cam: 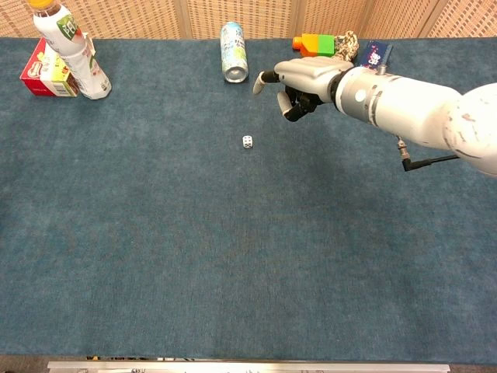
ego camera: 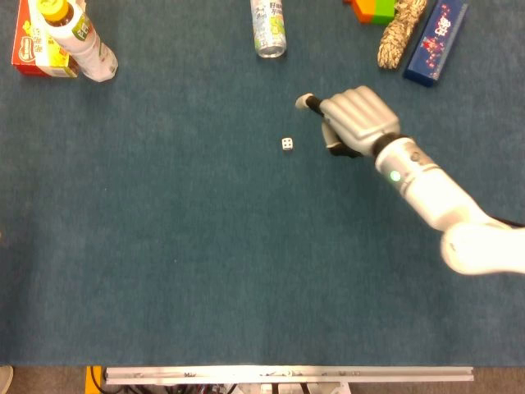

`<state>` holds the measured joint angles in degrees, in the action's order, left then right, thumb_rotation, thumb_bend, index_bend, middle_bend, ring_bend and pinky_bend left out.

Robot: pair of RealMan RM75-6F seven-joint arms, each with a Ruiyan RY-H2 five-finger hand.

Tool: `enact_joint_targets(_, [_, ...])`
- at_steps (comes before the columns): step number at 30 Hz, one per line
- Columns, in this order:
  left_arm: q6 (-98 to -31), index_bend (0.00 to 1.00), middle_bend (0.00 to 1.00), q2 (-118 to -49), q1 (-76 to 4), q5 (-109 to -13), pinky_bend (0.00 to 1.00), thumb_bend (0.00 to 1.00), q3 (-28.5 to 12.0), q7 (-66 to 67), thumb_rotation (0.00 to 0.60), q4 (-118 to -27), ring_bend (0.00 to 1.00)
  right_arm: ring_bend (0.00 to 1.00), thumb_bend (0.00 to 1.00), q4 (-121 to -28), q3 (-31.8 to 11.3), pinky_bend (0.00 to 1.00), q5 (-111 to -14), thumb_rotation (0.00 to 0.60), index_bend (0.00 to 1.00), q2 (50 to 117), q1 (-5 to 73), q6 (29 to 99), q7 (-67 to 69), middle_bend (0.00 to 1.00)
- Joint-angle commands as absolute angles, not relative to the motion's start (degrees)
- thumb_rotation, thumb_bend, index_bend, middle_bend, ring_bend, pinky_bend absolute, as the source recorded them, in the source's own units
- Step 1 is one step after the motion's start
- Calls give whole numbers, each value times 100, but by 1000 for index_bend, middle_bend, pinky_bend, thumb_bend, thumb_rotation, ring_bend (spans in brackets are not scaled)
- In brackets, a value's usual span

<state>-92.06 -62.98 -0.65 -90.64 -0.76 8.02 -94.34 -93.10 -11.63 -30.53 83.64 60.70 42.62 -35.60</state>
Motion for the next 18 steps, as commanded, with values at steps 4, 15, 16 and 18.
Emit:
enact_joint_targets(4, [-9219,126,177,-6306,-54,-9063,84,199,-82,789,600,-9407,199,1000,1000,-8817,-904,1000,-2012,561,214,8805,6835,4238,-3989,1000])
enact_joint_targets(15, [-9273,126,177,-6294,-6,-9046,84,199,-90,713,600,-9352,199,1000,1000,-8261,-632,1000,-1470,561,260,9241,7253,4143,-4027,1000])
enact_joint_targets(16, [-9275,126,177,-6294,-4,-9046,84,199,-91,710,600,-9350,199,1000,1000,-8231,-618,1000,-1456,562,260,9266,7270,4120,-4014,1000])
enact_joint_targets(18, [-9279,126,177,-6292,-1,-9048,84,199,-93,702,600,-9347,199,1000,1000,-8174,-578,1000,-1439,561,260,9315,7304,4078,-3990,1000])
